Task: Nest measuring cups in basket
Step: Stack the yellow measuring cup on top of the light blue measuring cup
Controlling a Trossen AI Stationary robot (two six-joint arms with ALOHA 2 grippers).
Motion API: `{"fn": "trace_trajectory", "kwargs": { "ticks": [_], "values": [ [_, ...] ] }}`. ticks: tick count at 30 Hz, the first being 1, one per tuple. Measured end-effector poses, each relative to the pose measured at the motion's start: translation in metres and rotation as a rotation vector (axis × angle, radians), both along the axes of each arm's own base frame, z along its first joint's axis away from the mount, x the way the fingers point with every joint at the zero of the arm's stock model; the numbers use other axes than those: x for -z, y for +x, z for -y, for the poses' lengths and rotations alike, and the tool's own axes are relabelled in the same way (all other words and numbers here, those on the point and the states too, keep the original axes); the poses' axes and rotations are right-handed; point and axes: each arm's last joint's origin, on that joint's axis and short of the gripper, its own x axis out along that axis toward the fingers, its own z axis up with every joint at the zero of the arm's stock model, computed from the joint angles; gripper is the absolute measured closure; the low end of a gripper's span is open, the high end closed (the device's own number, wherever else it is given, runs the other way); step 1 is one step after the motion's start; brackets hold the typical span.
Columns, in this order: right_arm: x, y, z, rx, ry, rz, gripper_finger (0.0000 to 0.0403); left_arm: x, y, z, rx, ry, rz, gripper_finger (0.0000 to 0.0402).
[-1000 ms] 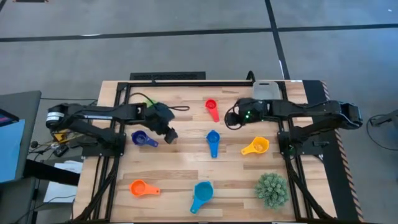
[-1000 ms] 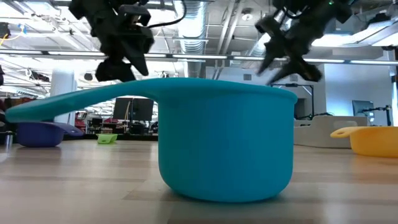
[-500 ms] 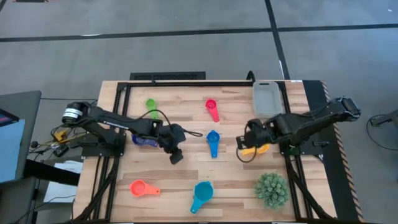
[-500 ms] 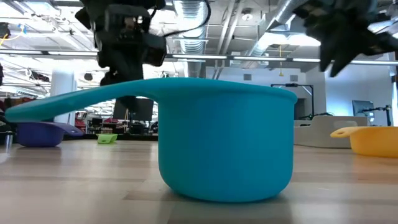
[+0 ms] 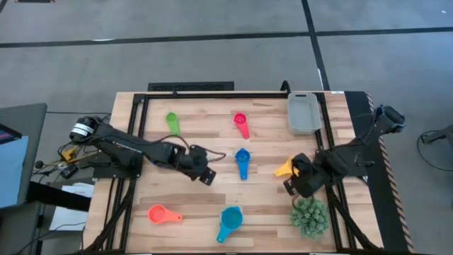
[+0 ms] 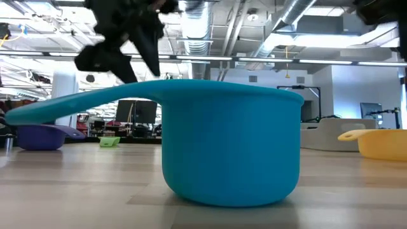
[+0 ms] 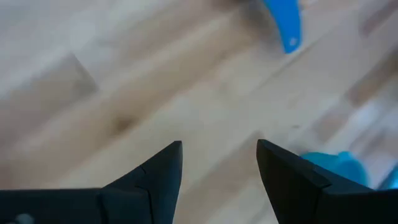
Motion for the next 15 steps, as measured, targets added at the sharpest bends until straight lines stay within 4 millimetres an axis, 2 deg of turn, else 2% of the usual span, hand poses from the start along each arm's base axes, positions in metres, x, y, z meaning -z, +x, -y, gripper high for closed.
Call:
{"fn": "trace_trajectory", "kwargs": {
  "ticks": [3,7,11,15],
  "values": [
    [0.001,-0.010,-0.005,-0.001,-0.050,-0.017,0.0242,-0.002,0.007,0.015,-0.035,-0.010,0.102,0.0207],
    [0.003,-0.023,-0.004,0.039,-0.119,-0.079,0.0235,-0.005,0.020,0.023,-0.040,0.094,0.255,0.0207],
    [0.002,-0.024,-0.007,0.035,-0.101,-0.064,0.0231,-0.009,0.048,0.016,-0.020,0.181,0.413,0.0207],
    [-0.006,-0.025,-0.011,0.016,-0.076,-0.038,0.0230,-0.006,0.079,0.000,0.051,0.222,0.376,0.0207]
  ]
}}
